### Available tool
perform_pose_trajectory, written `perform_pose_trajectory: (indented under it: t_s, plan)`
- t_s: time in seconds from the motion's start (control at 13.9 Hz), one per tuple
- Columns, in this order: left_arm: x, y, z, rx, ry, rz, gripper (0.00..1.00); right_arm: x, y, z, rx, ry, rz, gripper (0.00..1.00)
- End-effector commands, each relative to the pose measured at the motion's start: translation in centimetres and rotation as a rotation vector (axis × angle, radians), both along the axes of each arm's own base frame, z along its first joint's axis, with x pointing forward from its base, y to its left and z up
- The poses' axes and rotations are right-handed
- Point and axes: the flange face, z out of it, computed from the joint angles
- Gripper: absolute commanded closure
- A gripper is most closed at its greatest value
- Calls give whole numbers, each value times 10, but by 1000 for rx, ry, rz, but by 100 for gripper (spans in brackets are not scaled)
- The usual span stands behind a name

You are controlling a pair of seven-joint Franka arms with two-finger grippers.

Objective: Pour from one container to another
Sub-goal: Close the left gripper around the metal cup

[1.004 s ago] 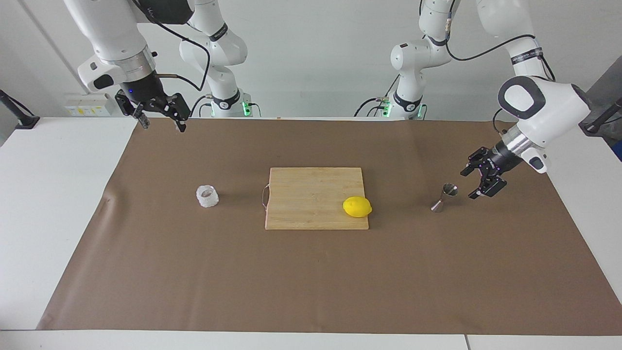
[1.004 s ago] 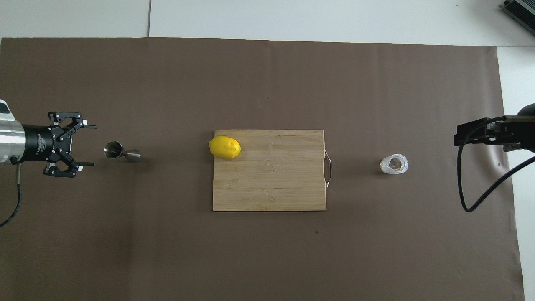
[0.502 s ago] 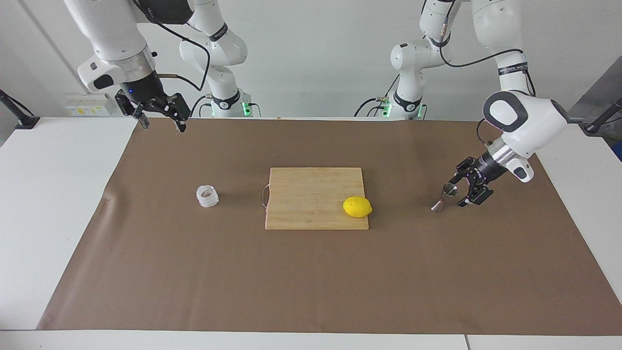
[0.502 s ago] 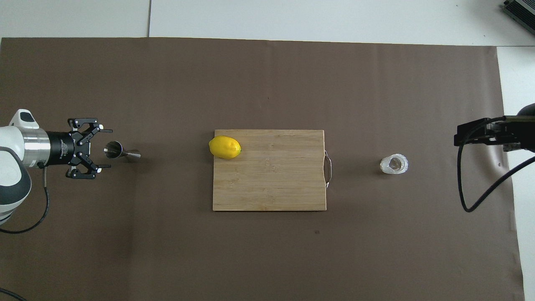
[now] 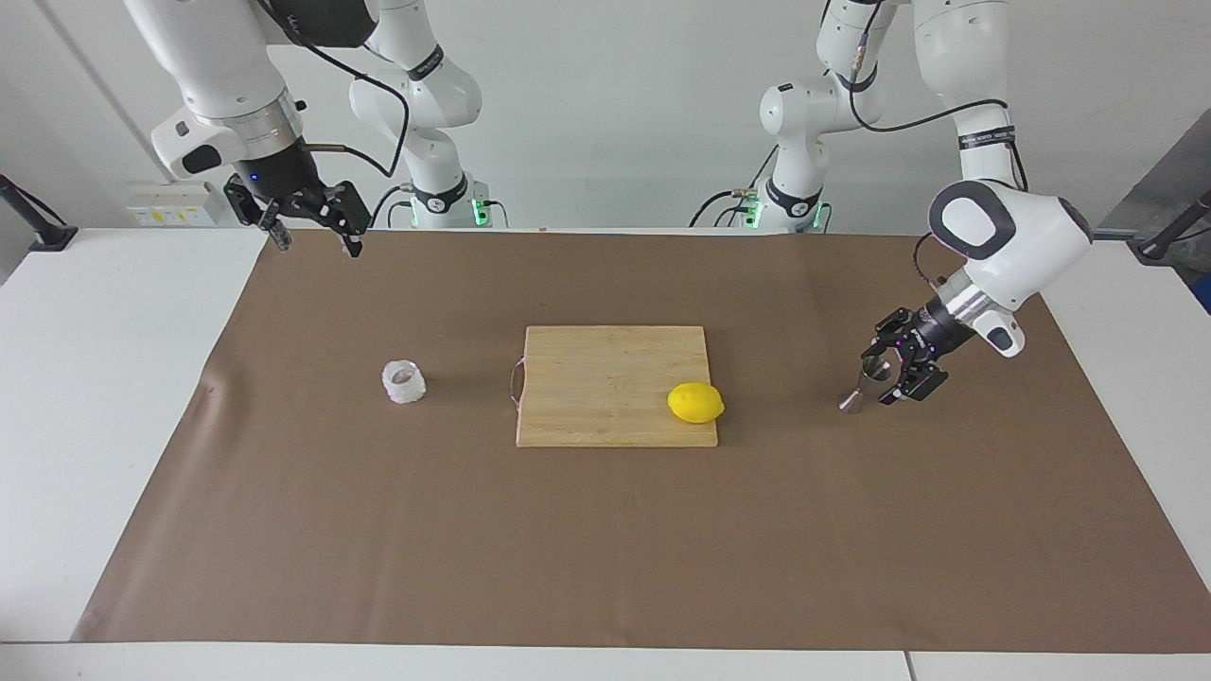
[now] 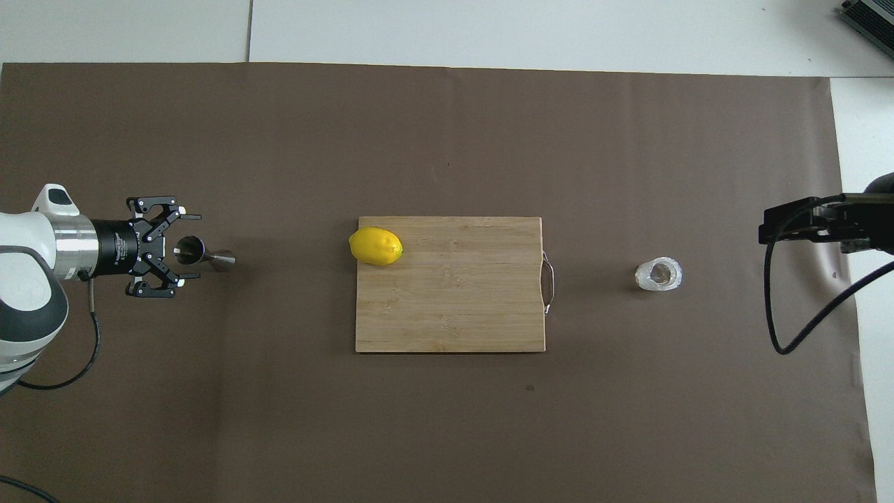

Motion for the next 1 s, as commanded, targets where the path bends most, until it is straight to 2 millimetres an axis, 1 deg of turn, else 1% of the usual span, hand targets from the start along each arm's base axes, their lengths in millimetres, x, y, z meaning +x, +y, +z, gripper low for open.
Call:
perform_pose_trajectory:
  t_s: [0.0,0.43,0.65,0.72,0.86,0.93]
  plan:
    - [-4,0,0,-11,-17,12,0,-4,-2,0,31,9,11,0]
    - [-5,7,-1,-13,-18,27,1,-4,-2,0,31,9,11,0]
    - [-6,7,-2,-9,-20,29,8,-4,-2,0,31,9,11,0]
    - [-7,7,-4,-7,-19,32,13,-4,-2,0,31,9,11,0]
    - [-7,7,-4,-8,-17,32,32,-4,-2,0,31,9,11,0]
    - [-7,7,-4,-8,-17,32,40,-4,-2,0,31,9,11,0]
